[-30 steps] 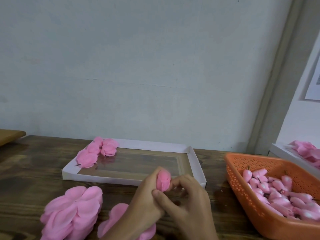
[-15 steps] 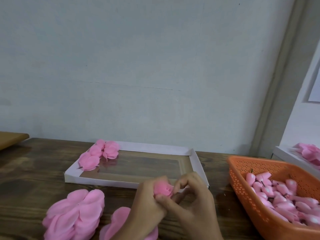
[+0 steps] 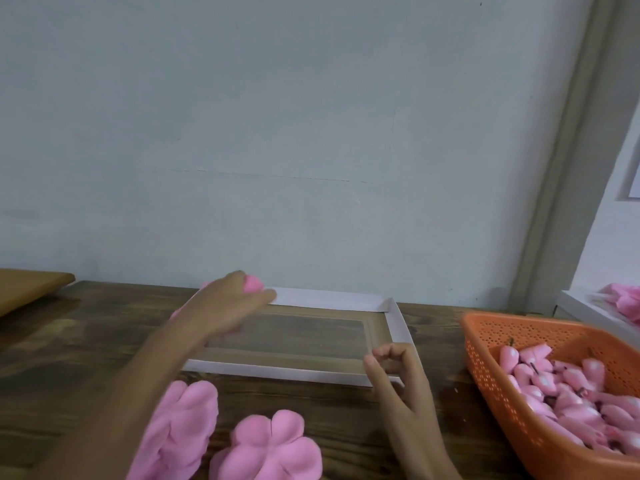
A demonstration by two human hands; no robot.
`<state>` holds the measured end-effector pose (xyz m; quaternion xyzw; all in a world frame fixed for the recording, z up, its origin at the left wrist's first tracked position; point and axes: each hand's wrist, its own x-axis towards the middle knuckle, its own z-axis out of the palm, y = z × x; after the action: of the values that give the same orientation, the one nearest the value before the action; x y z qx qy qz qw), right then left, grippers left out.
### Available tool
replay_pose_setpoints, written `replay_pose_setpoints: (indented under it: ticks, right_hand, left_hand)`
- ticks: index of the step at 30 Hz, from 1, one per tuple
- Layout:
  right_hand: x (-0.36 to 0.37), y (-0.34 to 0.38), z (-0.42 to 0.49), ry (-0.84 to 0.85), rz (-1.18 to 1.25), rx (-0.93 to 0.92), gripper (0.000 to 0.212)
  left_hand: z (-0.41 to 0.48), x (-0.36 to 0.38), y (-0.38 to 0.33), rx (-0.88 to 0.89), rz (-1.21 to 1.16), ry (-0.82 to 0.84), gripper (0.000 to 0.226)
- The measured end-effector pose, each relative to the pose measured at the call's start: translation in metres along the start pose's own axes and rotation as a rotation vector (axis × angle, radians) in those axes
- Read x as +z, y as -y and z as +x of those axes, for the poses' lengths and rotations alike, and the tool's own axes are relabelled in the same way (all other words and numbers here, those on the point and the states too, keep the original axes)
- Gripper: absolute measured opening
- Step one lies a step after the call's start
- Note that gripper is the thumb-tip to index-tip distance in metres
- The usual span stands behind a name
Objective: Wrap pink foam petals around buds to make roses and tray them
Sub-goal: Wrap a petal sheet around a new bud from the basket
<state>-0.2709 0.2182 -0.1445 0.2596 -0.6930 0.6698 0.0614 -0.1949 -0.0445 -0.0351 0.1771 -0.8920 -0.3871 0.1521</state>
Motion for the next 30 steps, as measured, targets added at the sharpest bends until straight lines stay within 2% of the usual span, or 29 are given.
replay_pose_setpoints:
  ticks: [2, 5, 9, 14, 16, 21, 23, 24, 26, 27, 28, 30]
  right_hand:
    - [0.000, -0.001, 0.003, -0.003, -0.007, 0.025, 0.037]
    - [0.002, -0.004, 0.006, 0.009, -0.019, 0.060, 0.038]
    - [0.002, -0.007, 0.006, 0.046, -0.080, 0.064, 0.035]
    - [0.001, -0.003, 0.001, 0.089, -0.143, 0.048, 0.025]
    - [0.001, -0.001, 0.000, 0.104, -0.164, 0.054, 0.025]
    - [-0.001, 0.010, -0.003, 0.144, -0.173, 0.049, 0.028]
    - [-0.010, 0.024, 0.002, 0.082, -0.205, -0.066, 0.028]
    - [-0.020, 0.035, 0.009, 0.006, -0.221, -0.163, 0.024]
    - [-0.054, 0.055, 0.033, -0.180, -0.336, -0.307, 0.013]
    - [-0.078, 0.066, 0.048, -0.257, -0.429, -0.319, 0.009]
    - [-0.103, 0.074, 0.065, -0.301, -0.546, -0.293, 0.008]
    - [-0.150, 0.075, 0.098, -0.223, -0.884, -0.132, 0.008]
  left_hand:
    - [0.027, -0.015, 0.014, -0.140, 0.074, 0.077, 0.038]
    - [0.057, -0.013, 0.051, -0.249, 0.424, 0.035, 0.026]
    - [0.071, -0.002, 0.095, -0.184, 0.848, 0.061, 0.045]
    - [0.077, -0.005, 0.121, -0.004, 1.198, 0.061, 0.041]
    - [0.079, -0.008, 0.124, 0.025, 1.225, 0.096, 0.038]
    - [0.074, -0.016, 0.122, 0.128, 0.981, 0.189, 0.033]
    - [0.068, -0.021, 0.113, 0.241, 0.812, 0.215, 0.024]
    - [0.063, -0.023, 0.109, 0.311, 0.804, 0.215, 0.021]
    - [0.056, -0.025, 0.104, 0.263, 0.959, 0.127, 0.032]
    - [0.053, -0.024, 0.100, 0.218, 1.026, 0.023, 0.040]
    - [0.050, -0.021, 0.096, 0.235, 1.066, -0.071, 0.044]
    - [0.038, -0.017, 0.081, 0.360, 0.989, -0.134, 0.028]
